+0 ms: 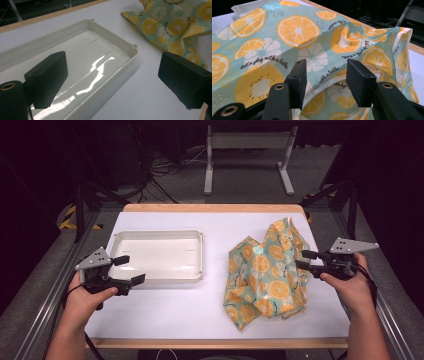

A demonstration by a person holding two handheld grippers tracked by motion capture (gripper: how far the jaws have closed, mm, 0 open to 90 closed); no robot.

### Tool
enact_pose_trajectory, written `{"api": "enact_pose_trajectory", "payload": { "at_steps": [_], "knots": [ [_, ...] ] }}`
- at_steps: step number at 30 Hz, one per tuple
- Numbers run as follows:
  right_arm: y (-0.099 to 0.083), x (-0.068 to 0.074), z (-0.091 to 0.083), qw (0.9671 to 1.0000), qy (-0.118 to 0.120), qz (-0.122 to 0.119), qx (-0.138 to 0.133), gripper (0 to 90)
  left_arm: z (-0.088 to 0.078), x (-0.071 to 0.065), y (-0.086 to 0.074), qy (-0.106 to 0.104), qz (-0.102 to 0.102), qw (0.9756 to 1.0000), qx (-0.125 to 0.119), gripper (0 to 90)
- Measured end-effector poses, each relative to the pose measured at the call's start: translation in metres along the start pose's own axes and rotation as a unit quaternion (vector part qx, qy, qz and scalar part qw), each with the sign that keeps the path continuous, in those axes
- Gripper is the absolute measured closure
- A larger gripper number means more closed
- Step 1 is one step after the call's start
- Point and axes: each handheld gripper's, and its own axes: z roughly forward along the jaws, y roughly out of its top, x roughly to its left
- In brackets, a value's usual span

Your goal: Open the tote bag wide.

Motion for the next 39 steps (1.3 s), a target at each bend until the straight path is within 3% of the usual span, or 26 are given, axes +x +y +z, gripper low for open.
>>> {"api": "enact_pose_trajectory", "payload": {
  "at_steps": [6,9,16,25,39],
  "knots": [
    [0.000,-0.002,-0.003,0.9999,-0.011,0.006,-0.004,44.9,0.002,0.001,0.000,0.003,-0.015,0.9999,0.008,13.4],
    [-0.001,-0.004,-0.004,0.9998,-0.011,0.017,0.003,43.7,0.002,0.001,0.001,0.012,-0.012,0.9998,0.006,13.0],
    [0.001,-0.010,-0.005,0.9995,-0.025,0.020,-0.004,41.2,0.003,-0.002,0.001,0.001,-0.018,0.9998,0.003,11.8],
    [0.000,-0.030,0.008,0.9973,-0.041,0.023,0.057,43.8,0.004,-0.001,0.002,0.000,-0.019,0.9998,0.004,12.3],
    [-0.002,-0.054,0.035,0.9935,-0.075,0.018,0.084,40.6,0.004,0.000,0.001,0.002,-0.018,0.9998,0.003,12.3]
  ]
}}
